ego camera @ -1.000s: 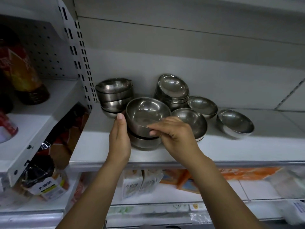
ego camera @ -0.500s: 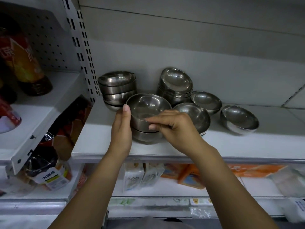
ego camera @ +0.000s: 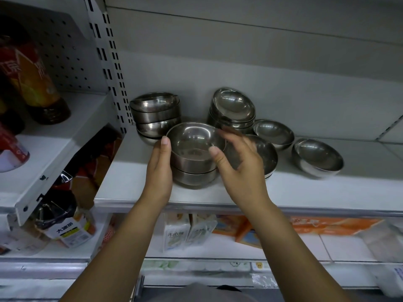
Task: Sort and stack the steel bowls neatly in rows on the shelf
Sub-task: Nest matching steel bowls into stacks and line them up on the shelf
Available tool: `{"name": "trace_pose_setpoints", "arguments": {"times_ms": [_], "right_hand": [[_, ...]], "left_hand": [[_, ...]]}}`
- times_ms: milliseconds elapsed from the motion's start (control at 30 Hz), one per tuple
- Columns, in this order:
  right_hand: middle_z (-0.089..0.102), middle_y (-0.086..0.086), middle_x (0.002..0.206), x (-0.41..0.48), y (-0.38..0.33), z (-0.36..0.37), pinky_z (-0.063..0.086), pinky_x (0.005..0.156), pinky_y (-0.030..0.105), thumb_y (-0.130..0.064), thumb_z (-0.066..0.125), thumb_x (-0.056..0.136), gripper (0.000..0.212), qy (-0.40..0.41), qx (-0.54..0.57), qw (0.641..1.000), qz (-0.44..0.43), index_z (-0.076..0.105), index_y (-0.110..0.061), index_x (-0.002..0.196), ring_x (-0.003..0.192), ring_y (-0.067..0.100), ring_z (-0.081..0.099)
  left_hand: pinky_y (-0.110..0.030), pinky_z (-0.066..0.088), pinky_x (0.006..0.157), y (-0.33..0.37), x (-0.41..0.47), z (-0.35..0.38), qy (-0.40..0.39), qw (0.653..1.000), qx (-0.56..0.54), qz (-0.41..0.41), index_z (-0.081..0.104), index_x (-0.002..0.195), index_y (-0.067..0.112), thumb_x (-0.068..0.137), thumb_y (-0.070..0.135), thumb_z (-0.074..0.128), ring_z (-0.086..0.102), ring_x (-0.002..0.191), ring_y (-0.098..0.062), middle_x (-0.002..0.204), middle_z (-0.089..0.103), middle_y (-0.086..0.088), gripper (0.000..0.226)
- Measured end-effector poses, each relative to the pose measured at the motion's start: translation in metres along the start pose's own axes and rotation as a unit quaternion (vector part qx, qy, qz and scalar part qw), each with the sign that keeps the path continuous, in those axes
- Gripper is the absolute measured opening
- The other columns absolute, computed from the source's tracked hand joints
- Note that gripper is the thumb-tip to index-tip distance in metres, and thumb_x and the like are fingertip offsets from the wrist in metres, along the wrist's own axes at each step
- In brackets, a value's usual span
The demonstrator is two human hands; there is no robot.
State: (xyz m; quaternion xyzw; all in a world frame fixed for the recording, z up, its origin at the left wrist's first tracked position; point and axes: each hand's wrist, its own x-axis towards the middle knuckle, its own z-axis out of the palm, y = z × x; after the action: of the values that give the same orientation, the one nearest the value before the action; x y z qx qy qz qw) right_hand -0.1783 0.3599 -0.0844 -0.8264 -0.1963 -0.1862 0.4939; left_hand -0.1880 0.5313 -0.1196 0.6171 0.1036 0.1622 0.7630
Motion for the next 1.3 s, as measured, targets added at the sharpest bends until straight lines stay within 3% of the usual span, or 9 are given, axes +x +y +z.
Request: {"name": "trace_pose_setpoints", "arguments": {"times_ms": [200,400,533,733,800,900,1000,1133,1300], "right_hand": [[0.062,-0.002,0.138,-0.003,0.003,0.008,0.049,0.107,0.038,-0.055,0.054,0.097,0.060,-0.042,-0.001,0.996,0.076,0.052,-0.019,0.144,0.128,0.011,0.057],[0.069,0.000,0.125,-0.001,-0.005,0.022,0.055,0.099,0.034,-0.049,0.062,0.096,0.050,-0.058,0.045,0.994,0.085,0.061,-0.017,0.134,0.113,0.009,0.066],[0.069,-0.016,0.109,0.014,-0.011,0.010,0.051,0.091,0.012,-0.038,0.063,0.097,0.037,-0.094,0.065,0.989,0.093,0.066,-0.018,0.128,0.100,-0.009,0.065],[0.074,-0.009,0.098,0.055,0.001,-0.022,0.049,0.082,0.013,-0.035,0.070,0.093,0.021,-0.031,0.006,0.995,0.096,0.074,-0.021,0.109,0.093,0.004,0.068],[0.071,-0.003,0.103,0.069,0.009,-0.034,0.046,0.083,0.016,-0.034,0.071,0.093,0.018,-0.011,-0.049,0.995,0.082,0.075,-0.022,0.105,0.098,0.012,0.067],[0.066,0.006,0.120,0.094,0.018,-0.041,0.038,0.091,0.020,-0.041,0.068,0.094,0.027,-0.049,-0.167,0.983,0.060,0.074,-0.026,0.116,0.115,0.020,0.060],[0.069,-0.002,0.125,0.113,0.025,-0.036,0.038,0.107,0.034,-0.047,0.066,0.093,0.033,-0.115,-0.203,0.971,0.044,0.073,-0.027,0.119,0.122,0.019,0.058],[0.074,-0.008,0.092,0.126,0.040,-0.025,0.047,0.095,0.044,-0.047,0.066,0.092,0.024,-0.142,-0.213,0.967,0.011,0.076,-0.025,0.093,0.094,0.018,0.066],[0.068,-0.003,0.069,0.130,0.050,-0.025,0.044,0.070,0.030,-0.041,0.069,0.092,0.027,-0.134,-0.171,0.976,-0.018,0.076,-0.019,0.080,0.069,0.015,0.061]], "left_hand": [[-0.012,0.042,0.093,0.001,-0.003,0.001,-0.007,1.000,0.012,0.024,0.050,0.141,0.036,0.088,0.070,0.037,0.054,0.116,0.016,0.133,0.059,0.022,0.064],[-0.022,0.049,0.086,0.000,-0.004,-0.002,0.122,0.992,-0.027,0.031,0.060,0.132,0.024,0.104,0.054,0.038,0.064,0.112,-0.006,0.124,0.068,0.004,0.046],[-0.022,0.050,0.084,0.000,-0.003,-0.002,0.170,0.984,-0.037,0.035,0.066,0.126,0.019,0.106,0.050,0.037,0.066,0.110,-0.011,0.120,0.070,-0.001,0.046],[-0.012,0.048,0.081,0.002,-0.010,0.003,0.198,0.976,-0.005,0.094,0.062,0.125,0.016,0.102,0.048,0.040,0.062,0.102,0.001,0.120,0.065,0.002,0.044],[-0.013,0.049,0.086,0.000,-0.013,0.004,0.200,0.969,0.026,0.145,0.057,0.128,0.018,0.097,0.048,0.044,0.061,0.106,0.004,0.127,0.062,0.001,0.045],[-0.026,0.052,0.096,-0.003,-0.013,0.007,0.202,0.963,0.050,0.172,0.054,0.131,0.025,0.093,0.053,0.046,0.062,0.115,-0.011,0.132,0.062,-0.007,0.048],[-0.034,0.052,0.101,-0.003,-0.015,0.008,0.215,0.955,0.071,0.191,0.048,0.134,0.032,0.093,0.054,0.050,0.061,0.121,-0.019,0.135,0.060,-0.008,0.047],[-0.018,0.050,0.097,0.001,-0.022,0.014,0.210,0.951,0.110,0.200,0.047,0.138,0.026,0.086,0.053,0.060,0.058,0.119,-0.002,0.138,0.056,-0.003,0.061],[0.000,0.043,0.087,0.002,-0.028,0.024,0.234,0.949,0.113,0.177,0.044,0.143,0.029,0.083,0.052,0.070,0.054,0.119,0.005,0.141,0.053,0.002,0.070]]}}
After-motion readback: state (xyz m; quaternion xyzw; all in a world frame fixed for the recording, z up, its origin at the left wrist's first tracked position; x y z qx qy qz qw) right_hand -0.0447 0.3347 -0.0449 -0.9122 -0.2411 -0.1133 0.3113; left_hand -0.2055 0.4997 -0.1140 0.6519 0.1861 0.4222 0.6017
